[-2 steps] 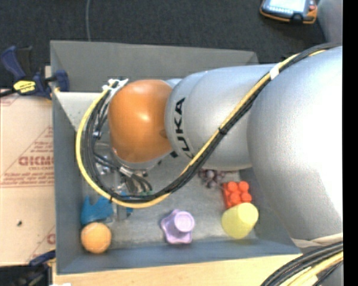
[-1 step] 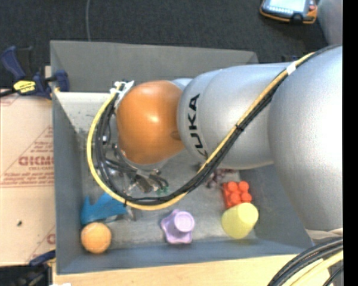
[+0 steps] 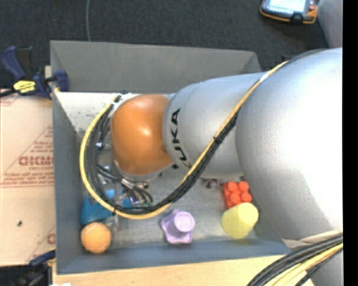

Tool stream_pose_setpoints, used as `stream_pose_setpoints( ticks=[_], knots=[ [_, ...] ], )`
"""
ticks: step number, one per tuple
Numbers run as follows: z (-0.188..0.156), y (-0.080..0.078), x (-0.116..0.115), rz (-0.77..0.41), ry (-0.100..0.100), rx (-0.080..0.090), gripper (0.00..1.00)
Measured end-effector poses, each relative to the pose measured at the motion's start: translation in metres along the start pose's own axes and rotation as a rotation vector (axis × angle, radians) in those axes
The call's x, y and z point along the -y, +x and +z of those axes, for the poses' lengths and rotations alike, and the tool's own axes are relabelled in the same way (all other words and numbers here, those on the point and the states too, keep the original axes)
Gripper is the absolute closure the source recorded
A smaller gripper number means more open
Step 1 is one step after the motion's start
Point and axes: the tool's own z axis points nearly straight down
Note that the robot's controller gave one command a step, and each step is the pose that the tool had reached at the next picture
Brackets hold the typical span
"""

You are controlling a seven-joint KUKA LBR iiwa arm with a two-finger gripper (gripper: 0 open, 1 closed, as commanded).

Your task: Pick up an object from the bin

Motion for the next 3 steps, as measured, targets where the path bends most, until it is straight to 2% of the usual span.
stream_pose_setpoints(
  ticks=[1, 2, 3],
  knots=[
    [0.051, -0.011, -0.016, -0.396, 0.007, 0.007, 0.0],
    [0.051, 0.006, 0.008, 0.069, -0.001, 0.002, 1.0],
    [0.051, 0.006, 0.008, 0.07, -0.001, 0.001, 1.0]
  ],
)
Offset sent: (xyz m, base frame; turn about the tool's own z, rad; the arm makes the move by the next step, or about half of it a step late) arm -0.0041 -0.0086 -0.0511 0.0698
